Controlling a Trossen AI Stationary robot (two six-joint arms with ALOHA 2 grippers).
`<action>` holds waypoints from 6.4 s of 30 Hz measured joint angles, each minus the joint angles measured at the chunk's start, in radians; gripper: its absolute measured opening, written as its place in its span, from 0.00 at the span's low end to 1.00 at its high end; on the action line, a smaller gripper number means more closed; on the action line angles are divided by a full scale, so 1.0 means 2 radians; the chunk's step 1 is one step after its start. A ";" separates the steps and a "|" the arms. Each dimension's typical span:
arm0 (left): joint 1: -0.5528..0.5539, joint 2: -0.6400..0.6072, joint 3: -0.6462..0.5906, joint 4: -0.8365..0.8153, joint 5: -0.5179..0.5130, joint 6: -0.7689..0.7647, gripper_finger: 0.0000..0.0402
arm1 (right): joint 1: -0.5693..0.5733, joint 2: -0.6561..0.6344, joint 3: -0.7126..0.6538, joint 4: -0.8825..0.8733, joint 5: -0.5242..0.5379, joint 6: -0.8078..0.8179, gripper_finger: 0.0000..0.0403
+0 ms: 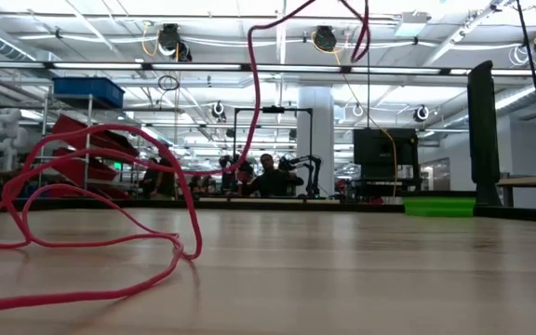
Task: Coil cords
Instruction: Coil the red wire on the black spool
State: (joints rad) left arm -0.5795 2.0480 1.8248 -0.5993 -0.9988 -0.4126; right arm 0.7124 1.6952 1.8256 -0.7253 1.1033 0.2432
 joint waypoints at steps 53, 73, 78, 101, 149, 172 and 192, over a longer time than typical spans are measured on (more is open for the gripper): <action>-0.035 -0.002 0.041 -0.115 -0.001 0.013 0.00 | 0.027 -0.023 0.000 -0.031 -0.131 0.035 0.00; -0.015 -0.002 0.041 -0.149 -0.032 -0.040 0.00 | 0.028 -0.021 0.000 0.000 -0.122 0.015 0.00; -0.011 -0.002 0.040 -0.125 -0.035 -0.040 0.00 | 0.021 -0.012 0.000 0.016 -0.103 0.007 0.00; -0.021 -0.002 0.040 -0.141 -0.032 -0.052 0.13 | 0.045 -0.015 0.000 0.025 -0.042 -0.013 0.00; -0.106 -0.061 0.041 -0.066 -0.047 0.007 0.45 | 0.053 -0.025 0.000 -0.020 -0.060 -0.040 0.00; -0.085 -0.061 0.041 0.140 -0.013 0.239 0.45 | 0.043 -0.025 0.000 -0.016 -0.097 -0.050 0.00; -0.073 -0.060 0.041 0.165 0.040 0.238 0.45 | 0.043 -0.024 0.000 -0.016 -0.100 -0.050 0.00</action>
State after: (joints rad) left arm -0.7250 1.9270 1.9064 -0.2697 -0.9186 0.0628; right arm 0.7979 1.6463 1.8252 -0.7576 0.9024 0.1440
